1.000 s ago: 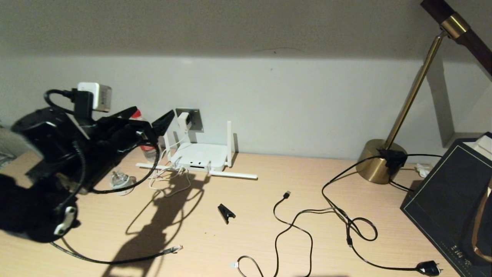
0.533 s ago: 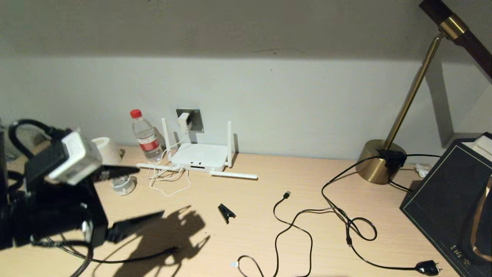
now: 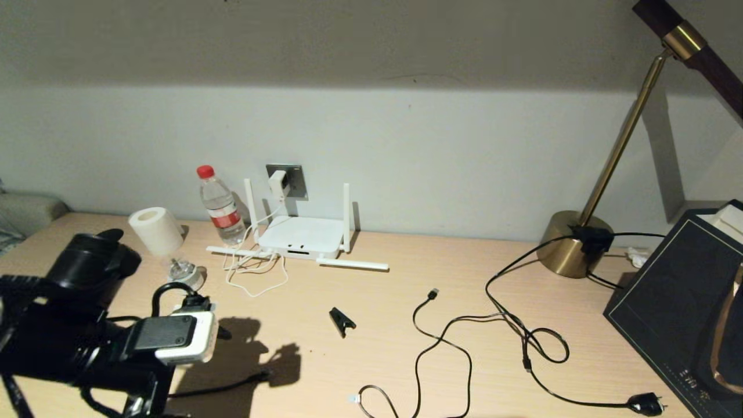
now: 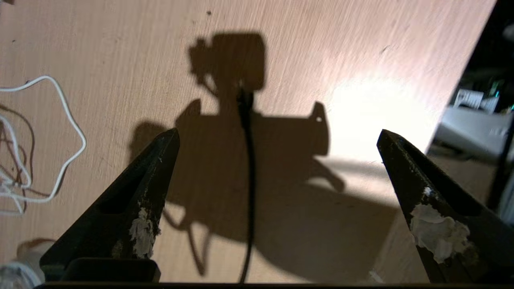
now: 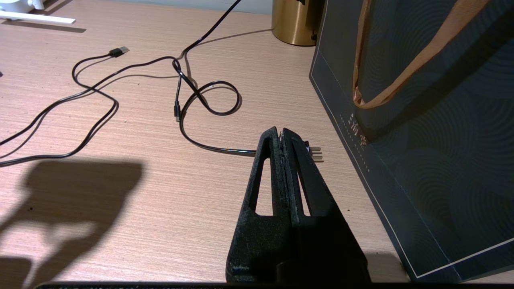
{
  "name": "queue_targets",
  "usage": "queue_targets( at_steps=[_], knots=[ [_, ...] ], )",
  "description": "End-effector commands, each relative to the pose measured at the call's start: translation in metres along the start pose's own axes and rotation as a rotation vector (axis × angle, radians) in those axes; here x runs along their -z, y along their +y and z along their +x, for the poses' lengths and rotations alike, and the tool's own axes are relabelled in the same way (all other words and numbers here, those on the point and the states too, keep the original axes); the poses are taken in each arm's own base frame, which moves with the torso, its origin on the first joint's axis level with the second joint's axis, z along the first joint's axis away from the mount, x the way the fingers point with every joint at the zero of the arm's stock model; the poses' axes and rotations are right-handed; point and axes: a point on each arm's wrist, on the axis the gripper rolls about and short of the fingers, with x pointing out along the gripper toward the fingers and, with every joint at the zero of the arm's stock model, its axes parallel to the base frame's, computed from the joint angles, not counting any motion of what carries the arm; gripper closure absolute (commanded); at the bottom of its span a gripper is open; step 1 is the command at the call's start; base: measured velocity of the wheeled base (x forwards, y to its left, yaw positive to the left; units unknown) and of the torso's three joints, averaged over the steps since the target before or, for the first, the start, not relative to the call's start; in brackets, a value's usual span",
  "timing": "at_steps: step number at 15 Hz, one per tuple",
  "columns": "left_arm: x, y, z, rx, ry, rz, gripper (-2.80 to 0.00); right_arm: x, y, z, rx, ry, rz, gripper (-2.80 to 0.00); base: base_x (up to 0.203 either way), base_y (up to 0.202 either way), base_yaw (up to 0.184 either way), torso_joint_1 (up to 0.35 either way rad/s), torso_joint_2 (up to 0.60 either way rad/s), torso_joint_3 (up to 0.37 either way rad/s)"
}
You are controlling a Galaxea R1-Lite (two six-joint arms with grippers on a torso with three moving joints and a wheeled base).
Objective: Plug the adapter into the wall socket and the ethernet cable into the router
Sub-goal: Pick up cable
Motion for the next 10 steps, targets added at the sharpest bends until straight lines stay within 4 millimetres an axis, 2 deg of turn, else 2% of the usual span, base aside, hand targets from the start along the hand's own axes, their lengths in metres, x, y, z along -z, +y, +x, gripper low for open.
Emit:
queue_targets(
  at_steps=[1,3,6,10],
  knots=[
    [0.024,0.019,0.036,0.115,0.035,0.008,-2.80,0.000,0.000,0.000,0.000,0.001,0.000,0.00,0.000,0.000,0.000,0.000,0.00,0.000],
    [0.033,0.029,0.050,0.151,0.038,0.022,-2.80,0.000,0.000,0.000,0.000,0.001,0.000,0.00,0.000,0.000,0.000,0.000,0.00,0.000],
    [0.035,0.042,0.057,0.213,0.038,0.057,-2.80,0.000,0.000,0.000,0.000,0.002,0.000,0.00,0.000,0.000,0.000,0.000,0.00,0.000],
    [0.040,0.054,0.077,0.252,0.037,0.051,-2.80,0.000,0.000,0.000,0.000,0.002,0.000,0.00,0.000,0.000,0.000,0.000,0.00,0.000]
  ],
)
